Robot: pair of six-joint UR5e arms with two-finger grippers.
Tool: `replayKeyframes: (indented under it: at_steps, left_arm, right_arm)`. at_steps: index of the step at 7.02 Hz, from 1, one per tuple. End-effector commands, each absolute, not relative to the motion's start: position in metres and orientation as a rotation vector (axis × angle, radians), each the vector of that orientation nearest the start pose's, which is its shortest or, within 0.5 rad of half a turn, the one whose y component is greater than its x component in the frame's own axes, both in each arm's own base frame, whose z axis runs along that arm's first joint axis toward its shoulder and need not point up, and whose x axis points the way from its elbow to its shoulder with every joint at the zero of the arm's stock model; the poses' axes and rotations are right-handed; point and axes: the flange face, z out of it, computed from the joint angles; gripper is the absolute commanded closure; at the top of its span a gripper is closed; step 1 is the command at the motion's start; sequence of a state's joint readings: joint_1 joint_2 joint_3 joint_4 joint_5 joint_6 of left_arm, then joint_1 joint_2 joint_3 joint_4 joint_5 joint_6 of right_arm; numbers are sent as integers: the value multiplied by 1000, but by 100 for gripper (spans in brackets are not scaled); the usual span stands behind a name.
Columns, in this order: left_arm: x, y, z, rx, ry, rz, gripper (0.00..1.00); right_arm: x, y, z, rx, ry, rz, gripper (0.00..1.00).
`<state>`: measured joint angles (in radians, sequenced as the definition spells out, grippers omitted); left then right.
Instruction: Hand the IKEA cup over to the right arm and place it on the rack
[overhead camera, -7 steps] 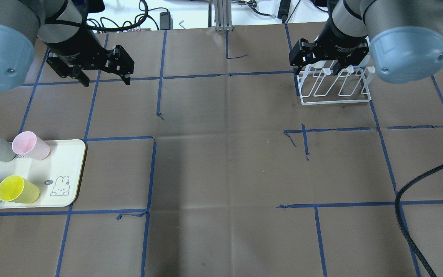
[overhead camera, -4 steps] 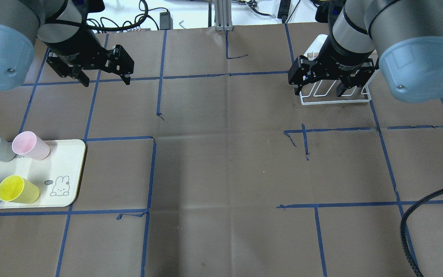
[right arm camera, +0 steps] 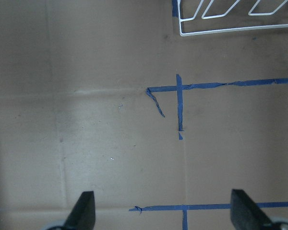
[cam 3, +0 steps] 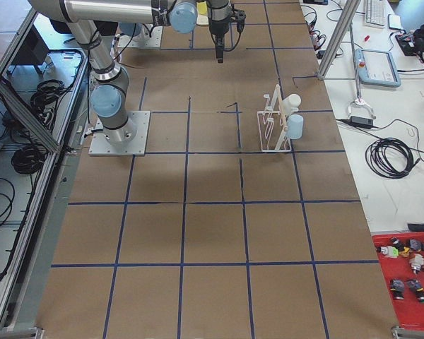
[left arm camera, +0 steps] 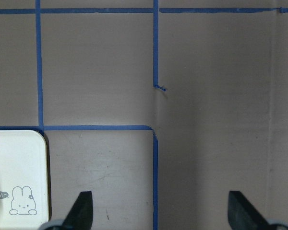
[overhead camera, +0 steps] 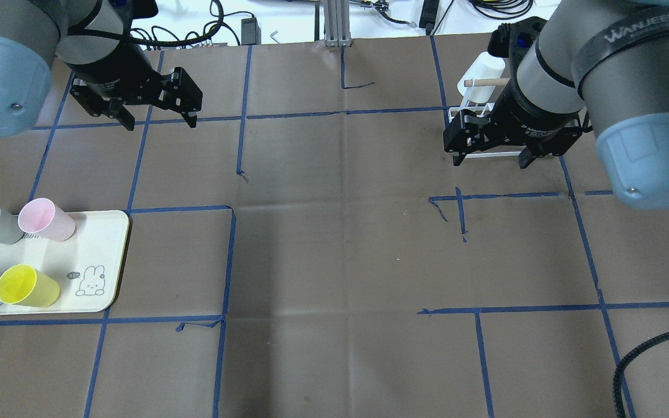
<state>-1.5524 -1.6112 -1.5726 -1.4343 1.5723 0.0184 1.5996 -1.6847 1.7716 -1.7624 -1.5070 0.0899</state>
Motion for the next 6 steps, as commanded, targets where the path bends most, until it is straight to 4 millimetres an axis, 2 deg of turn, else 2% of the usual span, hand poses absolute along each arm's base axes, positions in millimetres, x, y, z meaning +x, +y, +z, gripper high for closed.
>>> replayKeyframes:
  at_steps: [1,6]
  left_arm:
    - [-124,-520,480,0,3135,-147,1]
    - [-124,-521,480,0,3135,-152,1]
  right_arm:
    - [150,-457,480,83,3066,-202,0]
    - [150,-463,481,83,3064,-202,0]
